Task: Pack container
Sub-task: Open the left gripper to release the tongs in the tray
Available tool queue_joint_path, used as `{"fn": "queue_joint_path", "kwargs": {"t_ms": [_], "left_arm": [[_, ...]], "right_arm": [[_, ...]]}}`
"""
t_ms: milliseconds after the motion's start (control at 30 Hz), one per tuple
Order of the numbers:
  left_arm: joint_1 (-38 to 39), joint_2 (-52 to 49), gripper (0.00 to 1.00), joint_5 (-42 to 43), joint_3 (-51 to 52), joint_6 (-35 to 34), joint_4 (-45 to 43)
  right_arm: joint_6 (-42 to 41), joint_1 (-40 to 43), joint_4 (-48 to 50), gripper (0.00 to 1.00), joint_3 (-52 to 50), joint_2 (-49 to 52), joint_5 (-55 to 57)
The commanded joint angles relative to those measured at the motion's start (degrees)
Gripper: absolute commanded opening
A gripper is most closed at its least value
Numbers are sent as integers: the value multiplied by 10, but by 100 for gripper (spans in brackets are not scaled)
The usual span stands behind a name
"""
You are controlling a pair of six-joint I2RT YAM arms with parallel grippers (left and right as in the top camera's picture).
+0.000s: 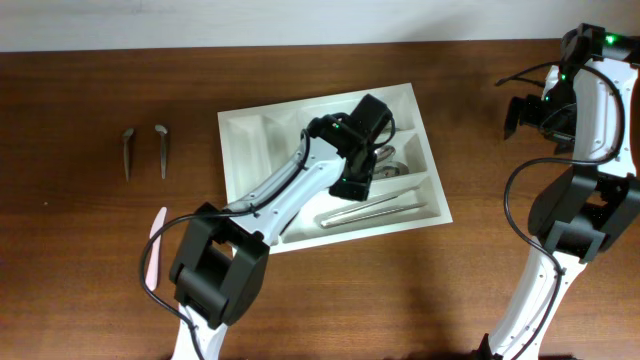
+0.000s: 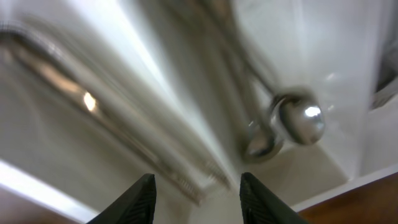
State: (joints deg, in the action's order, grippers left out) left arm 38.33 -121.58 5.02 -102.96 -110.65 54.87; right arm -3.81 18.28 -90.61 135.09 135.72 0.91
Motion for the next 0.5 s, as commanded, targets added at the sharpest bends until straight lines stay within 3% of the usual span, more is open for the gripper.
{"fn": "queue_joint_path", "kwargs": {"t_ms": [0,167,200,300,400,467], "left_arm": [[-20,1,52,-79,-41,126,0],[-35,2,75,-203,-117,326,26],[-40,4,85,-235,-136,356,46],[-52,6,87,-294,-165,429,91],[-74,9,99,-353,-186,541,160],[-90,9,99,-379,-188,607,212]], "right_arm": [[4,-3,1,99,-2,-3,-5],[4,-3,1,99,-2,-3,-5],[4,-3,1,99,-2,-3,-5],[4,-3,0,99,-2,-3,-5],[4,-3,0,99,-2,-3,-5],[4,-3,1,99,-2,-3,-5]]}}
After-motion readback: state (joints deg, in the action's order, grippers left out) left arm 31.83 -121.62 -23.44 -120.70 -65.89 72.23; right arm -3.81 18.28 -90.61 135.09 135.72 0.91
